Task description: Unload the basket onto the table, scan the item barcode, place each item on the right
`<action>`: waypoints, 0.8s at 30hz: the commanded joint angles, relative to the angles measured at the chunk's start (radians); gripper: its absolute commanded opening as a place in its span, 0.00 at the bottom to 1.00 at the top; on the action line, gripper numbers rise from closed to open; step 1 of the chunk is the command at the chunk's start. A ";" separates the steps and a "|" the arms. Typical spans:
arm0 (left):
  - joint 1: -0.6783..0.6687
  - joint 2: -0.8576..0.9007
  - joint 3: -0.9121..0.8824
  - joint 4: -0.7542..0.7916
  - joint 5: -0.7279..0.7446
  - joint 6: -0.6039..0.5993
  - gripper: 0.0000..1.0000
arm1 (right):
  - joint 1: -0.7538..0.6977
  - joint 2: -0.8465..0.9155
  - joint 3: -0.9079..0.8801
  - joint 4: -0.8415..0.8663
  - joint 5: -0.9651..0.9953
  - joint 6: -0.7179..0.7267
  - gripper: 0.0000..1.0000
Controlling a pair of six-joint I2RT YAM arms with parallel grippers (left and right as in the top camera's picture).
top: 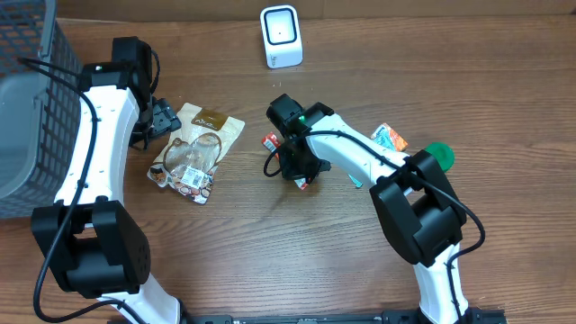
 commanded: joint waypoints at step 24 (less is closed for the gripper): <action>-0.007 -0.008 0.017 0.001 -0.010 0.001 1.00 | 0.019 -0.369 0.029 0.007 0.079 0.091 0.04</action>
